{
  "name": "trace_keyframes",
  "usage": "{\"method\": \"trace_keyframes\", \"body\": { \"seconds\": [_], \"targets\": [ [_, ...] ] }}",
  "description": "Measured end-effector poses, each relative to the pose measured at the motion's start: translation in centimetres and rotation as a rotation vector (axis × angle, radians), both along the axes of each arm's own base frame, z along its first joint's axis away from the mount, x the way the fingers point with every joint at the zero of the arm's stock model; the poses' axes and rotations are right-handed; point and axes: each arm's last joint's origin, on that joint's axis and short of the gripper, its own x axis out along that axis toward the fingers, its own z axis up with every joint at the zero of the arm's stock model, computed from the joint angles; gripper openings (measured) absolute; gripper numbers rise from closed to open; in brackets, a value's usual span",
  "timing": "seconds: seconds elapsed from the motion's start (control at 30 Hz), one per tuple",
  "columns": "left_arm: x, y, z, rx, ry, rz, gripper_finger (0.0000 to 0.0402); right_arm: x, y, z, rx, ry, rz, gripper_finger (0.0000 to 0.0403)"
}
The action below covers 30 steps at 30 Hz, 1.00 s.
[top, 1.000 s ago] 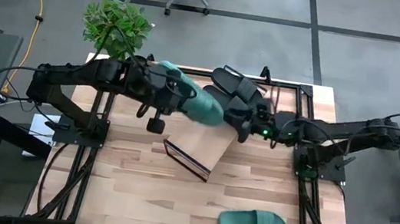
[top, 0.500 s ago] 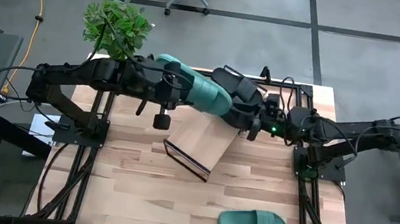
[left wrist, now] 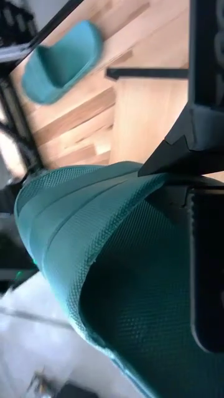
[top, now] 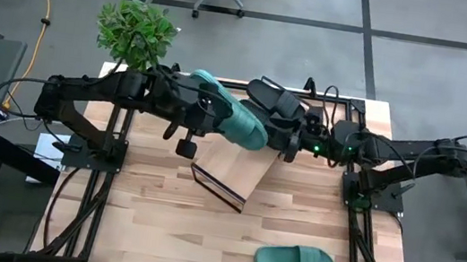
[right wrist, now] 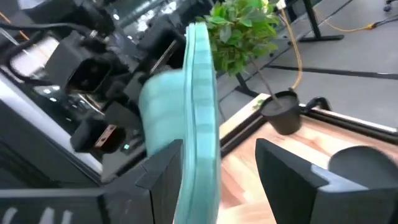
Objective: Pick and place slides into the shelf
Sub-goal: Put the left green slipper on the shelf
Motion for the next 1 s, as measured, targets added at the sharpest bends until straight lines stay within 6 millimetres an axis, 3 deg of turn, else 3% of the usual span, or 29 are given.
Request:
{"method": "trace_keyframes", "body": {
  "seconds": [0.33, 0.73, 1.0],
  "targets": [
    [0.3, -0.2, -1.3, -0.001, 0.112, -0.128, 0.0001, 0.9, -1.4, 2.4, -0.056, 0.092, 0.051, 0.0193],
    [0.2, -0.3, -1.8, 0.009, 0.164, -0.189, 0.0001, 5.1, -2.9, 0.6, -0.02, 0.059, 0.155, 0.0193],
    [0.6, -0.4, -2.8, -0.012, 0.229, -0.216, 0.0001, 6.7, -3.7, -0.2, 0.008, 0.027, 0.195, 0.0193]
  ]
}}
